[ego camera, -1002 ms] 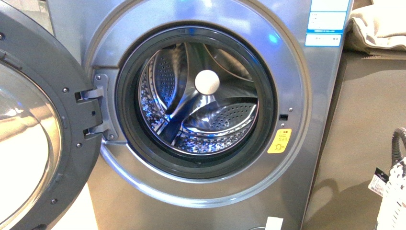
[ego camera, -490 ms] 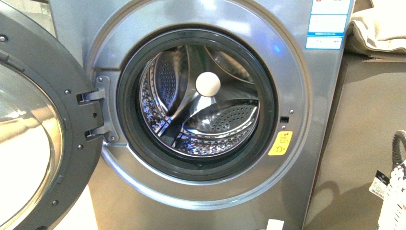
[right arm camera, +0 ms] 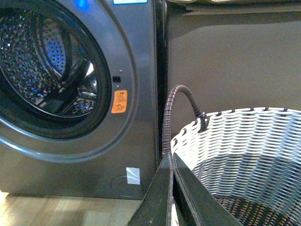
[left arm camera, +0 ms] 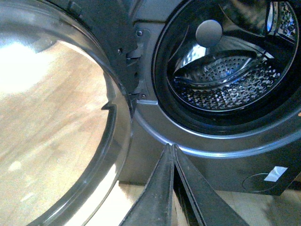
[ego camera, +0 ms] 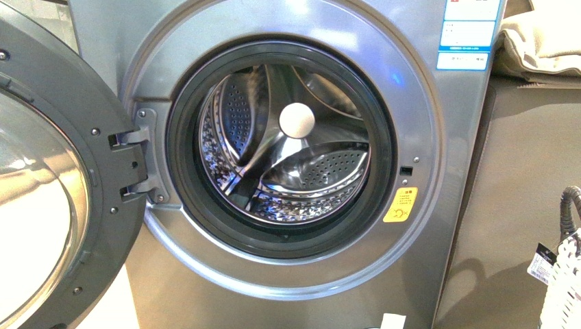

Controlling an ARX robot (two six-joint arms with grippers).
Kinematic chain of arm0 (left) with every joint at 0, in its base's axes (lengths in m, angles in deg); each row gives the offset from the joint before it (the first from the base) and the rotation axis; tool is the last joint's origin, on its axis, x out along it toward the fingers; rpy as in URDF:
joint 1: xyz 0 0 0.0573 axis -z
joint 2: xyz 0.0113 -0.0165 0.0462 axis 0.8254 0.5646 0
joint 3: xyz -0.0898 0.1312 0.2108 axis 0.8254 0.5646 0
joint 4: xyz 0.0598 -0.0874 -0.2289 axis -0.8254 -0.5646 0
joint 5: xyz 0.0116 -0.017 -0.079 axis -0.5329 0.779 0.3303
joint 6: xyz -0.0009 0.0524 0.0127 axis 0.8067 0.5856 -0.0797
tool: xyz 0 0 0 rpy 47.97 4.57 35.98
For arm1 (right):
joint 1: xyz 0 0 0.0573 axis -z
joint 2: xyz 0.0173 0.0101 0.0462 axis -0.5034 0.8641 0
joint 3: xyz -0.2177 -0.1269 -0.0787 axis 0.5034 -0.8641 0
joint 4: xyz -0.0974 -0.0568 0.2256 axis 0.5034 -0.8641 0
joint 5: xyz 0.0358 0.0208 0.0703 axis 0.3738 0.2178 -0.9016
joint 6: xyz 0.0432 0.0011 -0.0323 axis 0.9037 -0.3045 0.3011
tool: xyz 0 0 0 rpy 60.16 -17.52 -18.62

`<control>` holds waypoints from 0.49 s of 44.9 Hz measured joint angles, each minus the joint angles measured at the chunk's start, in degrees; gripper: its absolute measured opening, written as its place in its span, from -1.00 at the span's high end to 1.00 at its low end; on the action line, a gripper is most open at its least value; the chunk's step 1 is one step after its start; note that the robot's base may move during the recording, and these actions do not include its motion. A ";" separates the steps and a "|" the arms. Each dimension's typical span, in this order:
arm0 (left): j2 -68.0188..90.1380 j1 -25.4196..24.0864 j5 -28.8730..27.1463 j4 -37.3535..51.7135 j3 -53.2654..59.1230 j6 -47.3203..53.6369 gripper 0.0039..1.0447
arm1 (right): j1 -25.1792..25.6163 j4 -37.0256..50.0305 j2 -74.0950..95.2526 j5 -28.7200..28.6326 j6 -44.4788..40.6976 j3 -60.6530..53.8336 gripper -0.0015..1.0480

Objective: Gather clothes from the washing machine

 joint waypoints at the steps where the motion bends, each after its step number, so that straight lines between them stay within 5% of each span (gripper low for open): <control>1: -0.85 -0.39 0.57 0.02 0.85 -0.02 0.94 | 0.00 -2.84 -1.97 0.02 0.00 0.00 0.95; 8: -5.31 -5.62 6.32 -0.15 4.61 -0.04 0.94 | 0.00 -6.95 -7.78 -0.02 0.00 -0.94 0.95; 22: -12.04 -6.56 6.56 -2.78 8.74 -0.04 0.94 | 0.00 -6.95 -10.01 -0.02 -0.02 -3.28 0.95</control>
